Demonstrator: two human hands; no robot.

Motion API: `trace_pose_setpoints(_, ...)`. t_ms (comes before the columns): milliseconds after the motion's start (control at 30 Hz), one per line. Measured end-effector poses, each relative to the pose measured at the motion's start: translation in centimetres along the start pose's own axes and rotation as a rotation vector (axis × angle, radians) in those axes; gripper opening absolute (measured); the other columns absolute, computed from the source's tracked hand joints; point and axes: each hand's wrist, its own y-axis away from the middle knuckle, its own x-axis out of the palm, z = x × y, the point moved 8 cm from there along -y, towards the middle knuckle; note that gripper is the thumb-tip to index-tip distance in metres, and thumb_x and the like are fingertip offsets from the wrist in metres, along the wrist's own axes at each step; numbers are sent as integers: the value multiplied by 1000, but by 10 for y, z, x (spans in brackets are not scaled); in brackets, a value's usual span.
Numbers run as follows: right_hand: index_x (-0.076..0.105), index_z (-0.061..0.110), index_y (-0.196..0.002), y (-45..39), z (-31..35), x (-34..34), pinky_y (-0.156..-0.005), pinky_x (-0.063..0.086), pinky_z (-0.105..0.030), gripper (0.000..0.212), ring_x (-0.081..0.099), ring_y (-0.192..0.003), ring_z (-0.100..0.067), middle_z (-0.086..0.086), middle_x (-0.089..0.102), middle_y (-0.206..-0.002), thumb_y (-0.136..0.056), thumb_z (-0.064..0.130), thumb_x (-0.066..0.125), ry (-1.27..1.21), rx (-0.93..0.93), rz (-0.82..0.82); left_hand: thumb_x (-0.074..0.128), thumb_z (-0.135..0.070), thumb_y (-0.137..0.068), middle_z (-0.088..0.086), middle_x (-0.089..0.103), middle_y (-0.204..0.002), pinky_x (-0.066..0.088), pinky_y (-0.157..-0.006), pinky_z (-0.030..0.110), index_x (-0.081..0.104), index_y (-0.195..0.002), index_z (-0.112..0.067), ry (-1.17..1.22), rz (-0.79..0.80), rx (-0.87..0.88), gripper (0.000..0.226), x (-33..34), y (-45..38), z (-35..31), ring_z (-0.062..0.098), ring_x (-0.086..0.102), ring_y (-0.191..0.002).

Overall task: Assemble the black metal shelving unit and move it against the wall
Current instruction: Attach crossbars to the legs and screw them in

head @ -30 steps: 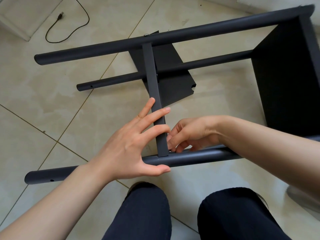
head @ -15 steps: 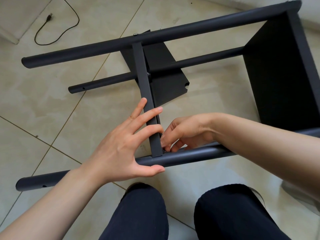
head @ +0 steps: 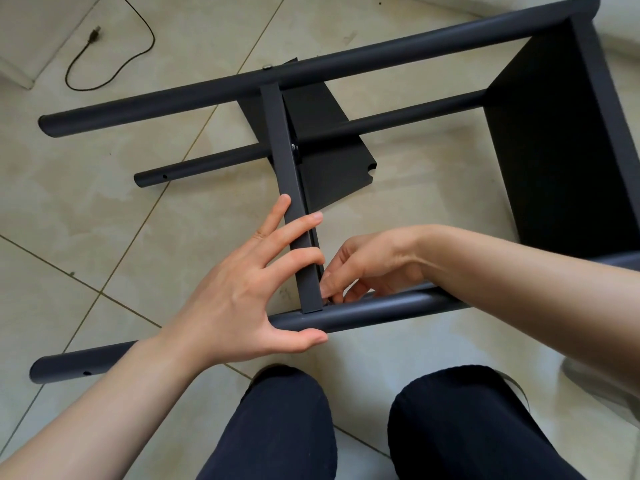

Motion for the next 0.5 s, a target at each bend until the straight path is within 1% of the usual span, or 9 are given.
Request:
trace_pose_setpoints(67,68,12,-79,-2,-1,1,-71,51,-29,16,60,-67,-14,-1,61,-72,-93,19,65,14,6,-16,69,-67,-73,-7,28,-163,46,-91,29,61,-123,-22,3,-1,-1,68,0,0,0,20,6,-156)
trace_pose_setpoints(100,67,11,-82,-4,-1,3,-72,51,-29,13,60,-67,-14,-1,60,-73,-92,18,64,18,8,-21,69,-67,-73,-7,28,-163,46,-90,29,61,-124,-22,3,-2,-1,68,0,0,0,20,6,-156)
trace_pose_setpoints(167,64,8,-91,-6,1,5,-69,52,-26,9,61,-65,-12,-3,61,-77,-92,16,63,29,2,-21,69,-66,-73,-7,28,-163,45,-91,29,61,-124,-22,3,-2,3,68,0,0,0,20,6,-156)
trace_pose_setpoints(200,64,8,-91,-6,1,6,-67,52,-25,9,61,-64,-11,-3,61,-79,-93,16,63,32,-4,-13,69,-66,-73,-7,28,-163,45,-92,28,61,-124,-22,3,-1,4,68,0,0,0,21,6,-156)
trace_pose_setpoints(300,69,13,-80,-2,1,4,-72,51,-30,15,63,-67,-12,-2,64,-81,-93,18,63,1,-6,28,69,-67,-73,-7,28,-163,44,-92,28,61,-124,-22,4,-1,4,68,0,0,0,20,6,-156)
trace_pose_setpoints(433,72,16,-79,0,-3,1,-76,51,-30,16,63,-70,-13,0,65,-78,-92,24,67,-4,6,42,68,-67,-73,-7,28,-163,45,-93,29,61,-123,-21,5,-2,3,68,0,0,1,20,6,-156)
trace_pose_setpoints(500,71,16,-79,-1,-4,1,-81,49,-33,16,62,-72,-14,0,65,-77,-92,24,67,-4,7,24,68,-67,-73,-7,28,-163,43,-93,27,61,-124,-22,0,-2,3,68,0,0,1,20,6,-156)
